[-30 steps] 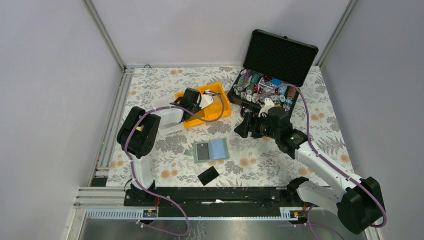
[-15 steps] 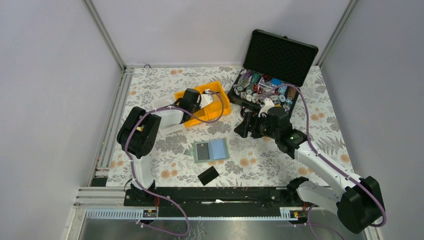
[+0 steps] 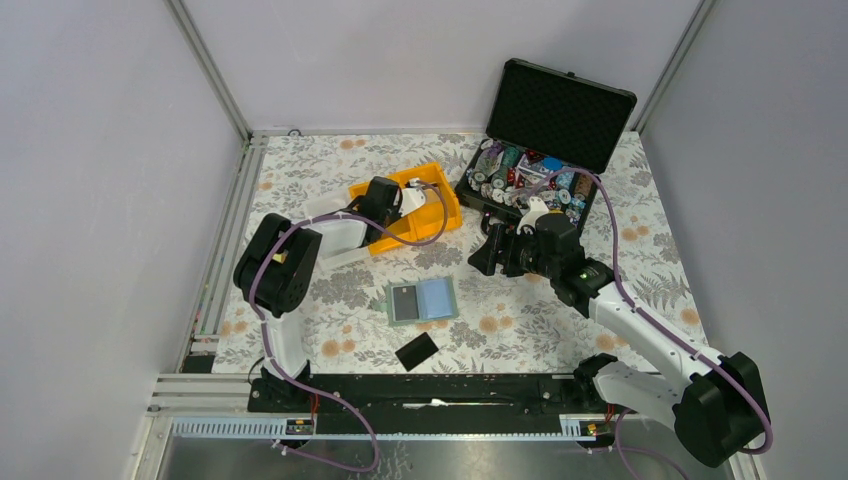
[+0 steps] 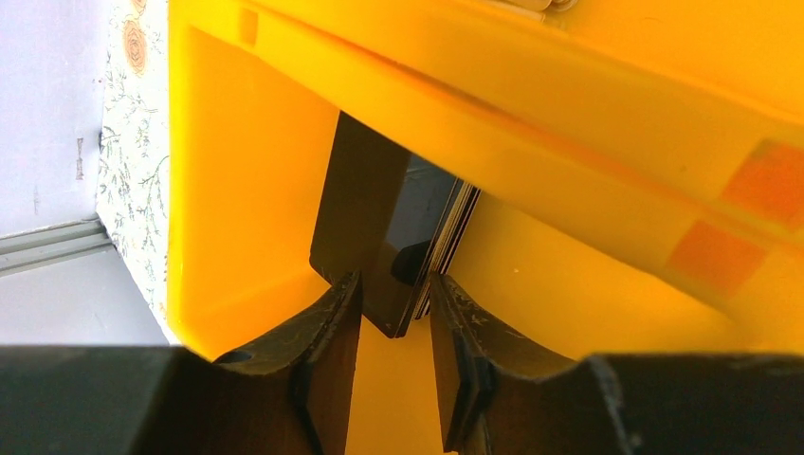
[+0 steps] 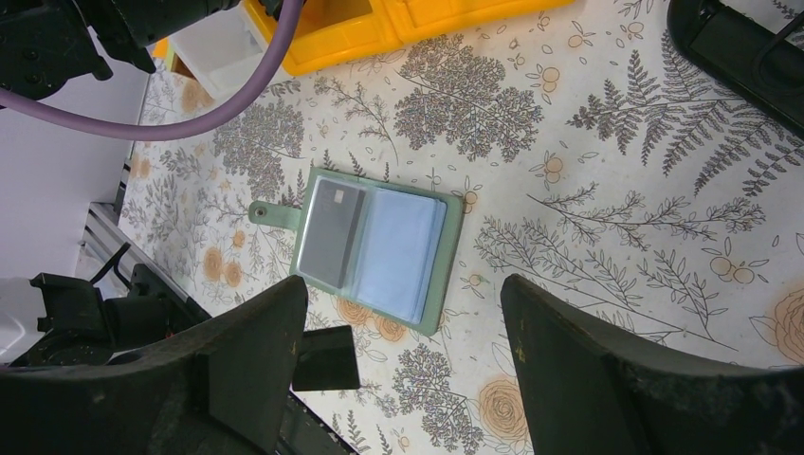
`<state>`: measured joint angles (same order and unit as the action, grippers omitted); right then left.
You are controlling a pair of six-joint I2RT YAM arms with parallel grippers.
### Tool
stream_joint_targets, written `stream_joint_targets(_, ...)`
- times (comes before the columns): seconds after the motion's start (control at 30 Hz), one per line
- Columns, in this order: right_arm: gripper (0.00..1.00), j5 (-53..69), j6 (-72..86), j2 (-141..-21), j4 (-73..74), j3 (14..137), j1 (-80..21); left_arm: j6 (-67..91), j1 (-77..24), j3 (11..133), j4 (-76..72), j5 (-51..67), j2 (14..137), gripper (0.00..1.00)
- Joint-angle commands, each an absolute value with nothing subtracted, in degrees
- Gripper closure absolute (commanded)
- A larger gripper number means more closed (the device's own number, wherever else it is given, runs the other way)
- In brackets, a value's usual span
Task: Put the credit cards into the card holder
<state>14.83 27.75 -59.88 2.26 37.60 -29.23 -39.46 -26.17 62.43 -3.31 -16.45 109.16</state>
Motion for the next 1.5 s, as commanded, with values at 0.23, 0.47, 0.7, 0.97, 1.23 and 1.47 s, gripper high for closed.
stream_joint_targets(0.23, 0.18, 16.7, 28.39, -59.45, 0.61, 37.2, -28.82, -39.46, -24.61, 65.18, -1.94, -16.66, 104.17, 0.65)
stream_joint_targets(0.47, 0.18, 16.77, 28.45, -59.46, 0.56, 36.97, -28.83, -39.35, -24.17, 65.36, -2.45, -17.54, 104.88, 0.65)
stream_joint_targets(0.7, 0.18, 16.6, 28.59, -59.22, 0.58, 36.84, -28.78, -39.81, -24.17, 63.54, -7.67, -20.58, 104.1, 0.66)
stream_joint_targets(0.97, 0.18, 16.59, 28.81, -59.39, 0.59, 36.91, -28.83, -38.21, -24.17, 65.08, -5.26, -19.34, 105.2, 0.71)
stream_joint_targets(1.23, 0.18, 16.41, 28.86, -59.05, 0.61, 36.64, -28.81, -37.91, -24.25, 65.78, -2.75, -17.81, 105.27, 0.94)
stream_joint_targets(1.47, 0.18, 16.43, 28.9, -58.54, 0.58, 36.59, -28.83, -37.88, -24.9, 66.15, 1.38, -16.91, 103.14, 1.0)
